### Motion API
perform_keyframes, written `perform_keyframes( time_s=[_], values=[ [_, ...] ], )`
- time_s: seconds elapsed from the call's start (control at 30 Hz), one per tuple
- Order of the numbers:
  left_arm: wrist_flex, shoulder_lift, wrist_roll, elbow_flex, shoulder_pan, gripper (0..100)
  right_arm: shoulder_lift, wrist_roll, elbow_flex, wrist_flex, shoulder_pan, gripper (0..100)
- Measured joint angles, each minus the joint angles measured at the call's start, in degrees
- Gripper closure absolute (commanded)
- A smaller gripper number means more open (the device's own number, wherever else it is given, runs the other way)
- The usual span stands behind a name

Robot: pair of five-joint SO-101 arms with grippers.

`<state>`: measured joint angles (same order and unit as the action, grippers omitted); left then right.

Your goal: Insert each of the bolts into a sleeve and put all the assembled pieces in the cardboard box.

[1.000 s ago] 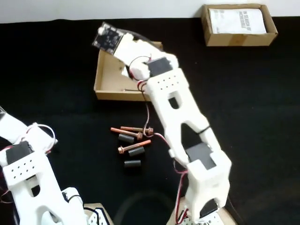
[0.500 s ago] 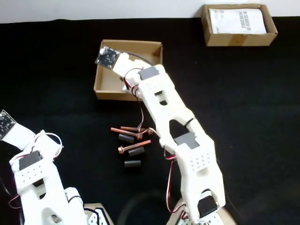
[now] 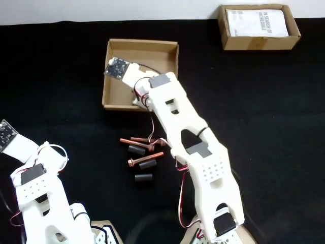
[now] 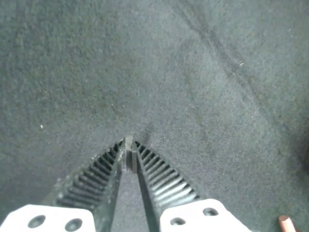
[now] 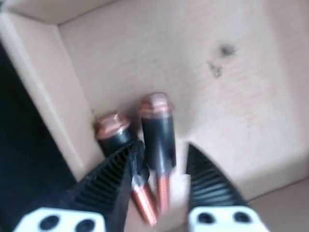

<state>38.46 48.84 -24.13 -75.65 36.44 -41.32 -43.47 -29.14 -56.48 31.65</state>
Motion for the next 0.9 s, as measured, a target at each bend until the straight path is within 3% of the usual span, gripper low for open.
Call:
perform_keyframes(
  time_s=[0.2, 0.4, 0.7, 0.9],
  values=[
    [-1.85, 0.00, 0.00, -0.44, 0.00, 99, 1.05, 0.44, -0.53, -1.58, 0.00, 80.9],
    [-1.85, 0.00, 0.00, -0.44, 0.00, 99, 9.85, 10.90, -0.35, -10.02, 0.35, 83.0],
    [-1.85, 0.00, 0.00, -0.44, 0.00, 99, 27.69, 33.76, -0.44, -36.31, 3.78, 83.1],
    [-1.85, 0.00, 0.00, -0.44, 0.00, 99, 35.78, 38.51, 7.03, -43.52, 8.26, 83.2]
  ],
)
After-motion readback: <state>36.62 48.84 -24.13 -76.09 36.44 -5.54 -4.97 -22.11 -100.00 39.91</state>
